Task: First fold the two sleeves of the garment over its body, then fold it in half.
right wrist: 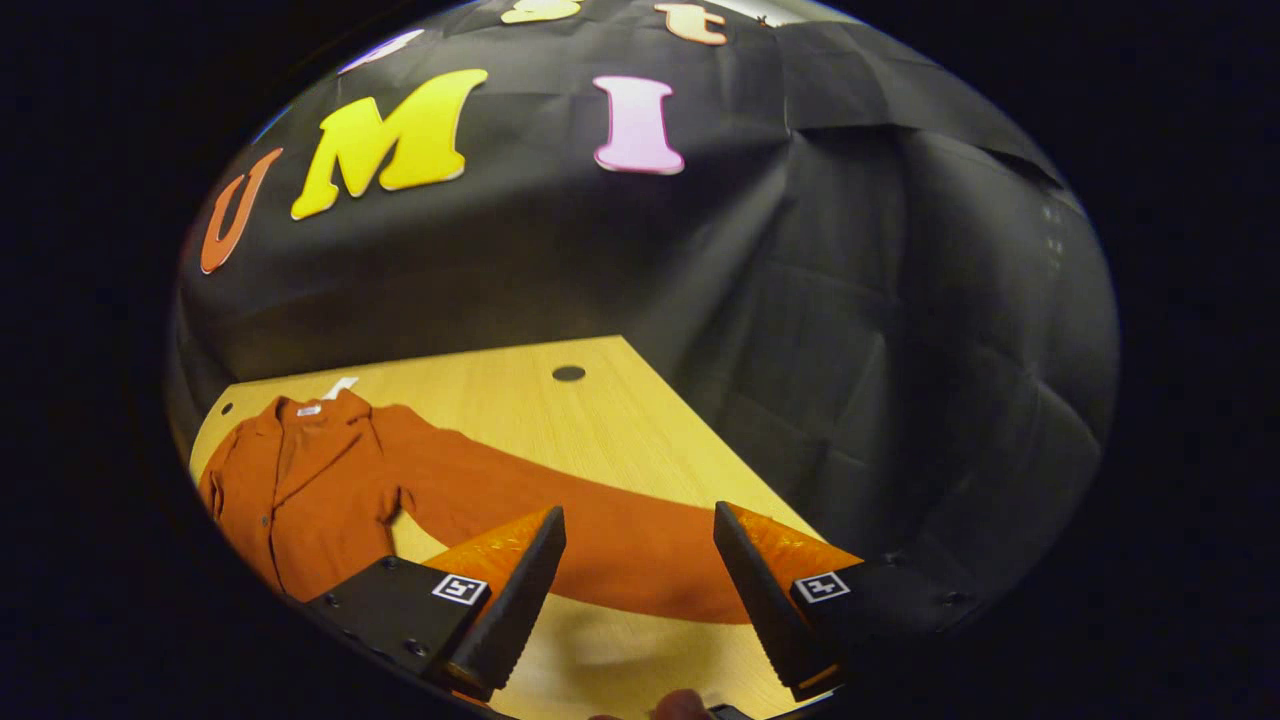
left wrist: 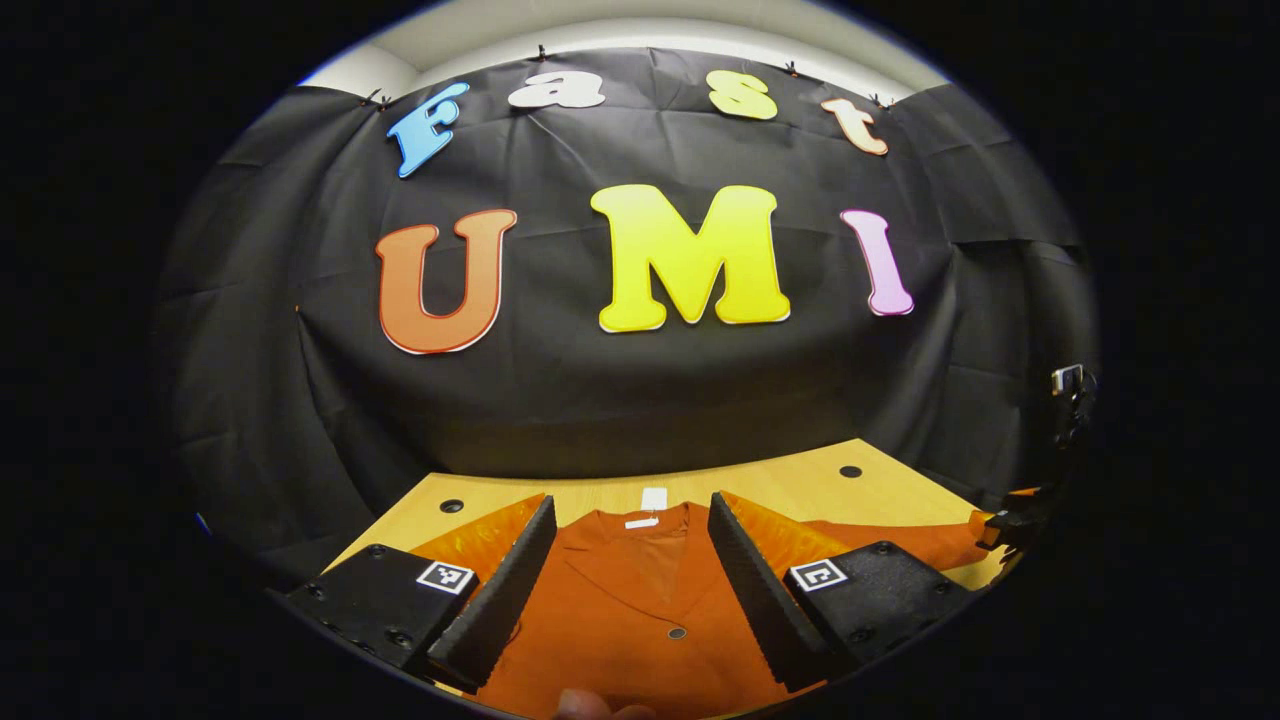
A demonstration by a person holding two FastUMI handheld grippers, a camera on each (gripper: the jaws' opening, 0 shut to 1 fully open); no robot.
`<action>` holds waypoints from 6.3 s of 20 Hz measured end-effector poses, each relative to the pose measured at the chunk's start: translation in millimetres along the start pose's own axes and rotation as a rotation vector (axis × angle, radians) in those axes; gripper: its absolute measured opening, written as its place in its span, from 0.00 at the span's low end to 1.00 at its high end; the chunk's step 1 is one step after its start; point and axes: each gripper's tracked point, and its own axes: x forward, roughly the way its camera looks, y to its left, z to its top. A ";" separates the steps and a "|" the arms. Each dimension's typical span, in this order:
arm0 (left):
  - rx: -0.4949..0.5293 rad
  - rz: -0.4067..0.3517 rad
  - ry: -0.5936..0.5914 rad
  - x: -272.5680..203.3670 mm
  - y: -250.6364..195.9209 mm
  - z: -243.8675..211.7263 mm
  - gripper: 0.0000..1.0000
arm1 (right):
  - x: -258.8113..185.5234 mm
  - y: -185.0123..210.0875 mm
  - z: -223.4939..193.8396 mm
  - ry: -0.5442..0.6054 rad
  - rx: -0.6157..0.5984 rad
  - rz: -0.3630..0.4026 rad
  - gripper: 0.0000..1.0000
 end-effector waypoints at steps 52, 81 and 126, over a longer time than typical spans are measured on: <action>-0.198 0.339 0.028 -48.3 251.5 -52.1 0.99 | -23.1 247.8 215.9 -0.215 -0.218 0.137 0.00; -0.274 0.603 0.071 -183.6 381.3 -95.5 0.99 | -87.2 633.3 -58.9 0.110 -0.465 0.776 0.38; -0.509 0.717 0.518 -96.9 335.6 -332.7 0.24 | -250.9 373.9 145.2 -0.276 -0.276 0.726 0.82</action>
